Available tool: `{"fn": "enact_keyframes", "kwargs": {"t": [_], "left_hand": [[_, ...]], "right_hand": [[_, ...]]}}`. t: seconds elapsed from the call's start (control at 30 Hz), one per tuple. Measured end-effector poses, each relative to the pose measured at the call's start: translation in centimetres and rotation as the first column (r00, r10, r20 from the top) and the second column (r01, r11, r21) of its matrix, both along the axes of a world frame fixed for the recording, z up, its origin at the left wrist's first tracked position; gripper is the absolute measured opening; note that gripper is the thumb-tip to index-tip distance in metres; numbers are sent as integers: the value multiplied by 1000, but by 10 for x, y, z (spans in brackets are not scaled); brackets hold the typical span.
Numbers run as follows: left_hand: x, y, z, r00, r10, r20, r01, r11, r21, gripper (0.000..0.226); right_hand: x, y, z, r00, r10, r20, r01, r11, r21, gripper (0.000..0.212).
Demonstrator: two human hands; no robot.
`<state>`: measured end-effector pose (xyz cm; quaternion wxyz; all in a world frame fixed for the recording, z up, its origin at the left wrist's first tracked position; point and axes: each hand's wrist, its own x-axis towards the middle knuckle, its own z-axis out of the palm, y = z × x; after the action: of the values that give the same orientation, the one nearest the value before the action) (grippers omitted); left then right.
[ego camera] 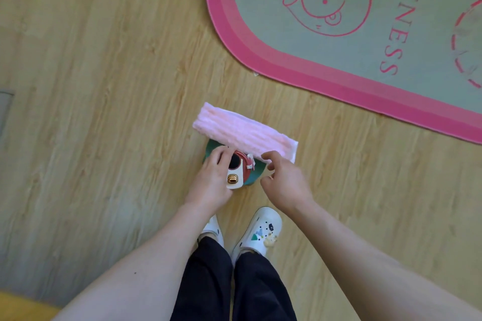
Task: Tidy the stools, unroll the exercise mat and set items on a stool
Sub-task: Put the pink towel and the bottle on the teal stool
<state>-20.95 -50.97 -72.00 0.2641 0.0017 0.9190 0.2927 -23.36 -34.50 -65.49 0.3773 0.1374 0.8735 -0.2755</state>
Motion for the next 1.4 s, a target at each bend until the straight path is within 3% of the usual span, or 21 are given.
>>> {"fn": "enact_keyframes", "kwargs": {"t": [0.33, 0.67, 1.03, 1.17, 1.4], "left_hand": [[-3, -4, -20, 993, -114, 5, 114, 993, -20, 84], [-1, -15, 10, 989, -79, 128, 82, 996, -18, 109], [-56, -5, 156, 978, -172, -121, 174, 985, 9, 67], [-86, 19, 224, 943, -306, -130, 304, 952, -29, 63], [-111, 81, 317, 825, -490, -281, 488, 869, -83, 62]], "right_hand": [[-10, -13, -15, 1000, 17, 7, -17, 999, -44, 49], [-5, -17, 3, 1000, 19, -1, -19, 1000, -9, 47], [-15, 26, 111, 995, -63, -81, 68, 995, 68, 52], [-29, 56, 186, 975, -158, -155, 173, 981, 88, 52], [-25, 106, 277, 929, -246, -277, 286, 952, 112, 48]]}}
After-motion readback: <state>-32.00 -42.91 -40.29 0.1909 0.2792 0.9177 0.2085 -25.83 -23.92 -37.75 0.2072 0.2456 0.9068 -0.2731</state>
